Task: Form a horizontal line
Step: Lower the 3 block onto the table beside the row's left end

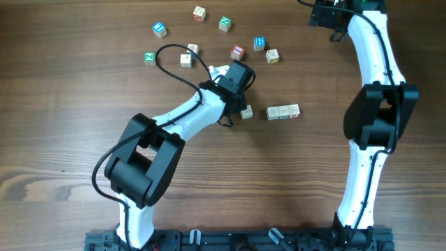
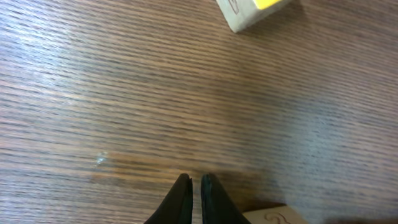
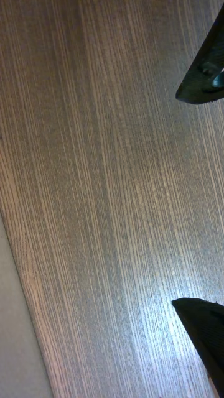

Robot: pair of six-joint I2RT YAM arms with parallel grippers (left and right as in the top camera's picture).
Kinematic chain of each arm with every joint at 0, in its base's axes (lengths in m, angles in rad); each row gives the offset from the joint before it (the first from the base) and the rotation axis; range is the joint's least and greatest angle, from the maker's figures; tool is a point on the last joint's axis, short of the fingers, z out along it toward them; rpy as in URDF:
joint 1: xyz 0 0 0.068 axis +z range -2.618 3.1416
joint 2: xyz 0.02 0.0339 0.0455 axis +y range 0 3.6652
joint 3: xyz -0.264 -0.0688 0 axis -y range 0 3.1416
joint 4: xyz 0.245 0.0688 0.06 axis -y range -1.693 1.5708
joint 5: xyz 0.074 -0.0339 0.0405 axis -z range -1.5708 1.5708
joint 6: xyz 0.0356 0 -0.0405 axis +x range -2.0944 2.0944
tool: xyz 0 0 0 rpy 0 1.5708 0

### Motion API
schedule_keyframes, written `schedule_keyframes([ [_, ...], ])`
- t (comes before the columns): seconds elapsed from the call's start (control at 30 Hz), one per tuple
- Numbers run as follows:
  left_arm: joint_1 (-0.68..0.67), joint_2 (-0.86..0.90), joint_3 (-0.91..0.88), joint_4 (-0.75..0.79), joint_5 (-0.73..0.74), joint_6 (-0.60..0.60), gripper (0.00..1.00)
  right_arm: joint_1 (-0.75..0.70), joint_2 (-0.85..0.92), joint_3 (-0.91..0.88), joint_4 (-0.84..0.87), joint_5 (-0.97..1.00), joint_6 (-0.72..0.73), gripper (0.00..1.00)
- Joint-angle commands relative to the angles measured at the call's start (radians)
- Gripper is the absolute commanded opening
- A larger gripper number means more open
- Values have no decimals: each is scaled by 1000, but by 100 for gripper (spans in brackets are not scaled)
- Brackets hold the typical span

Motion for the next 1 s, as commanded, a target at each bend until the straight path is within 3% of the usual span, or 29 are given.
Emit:
schedule_keyframes([
  [0.0,0,12,0,3,91,1,10,5,-7,3,2,-2,-13,100],
  [0.3,0,12,0,3,92,1,4,5,-7,3,2,-2,-13,100],
  [0.97,-13,12,0,3,103,2,4,5,-7,3,2,-2,-13,100],
])
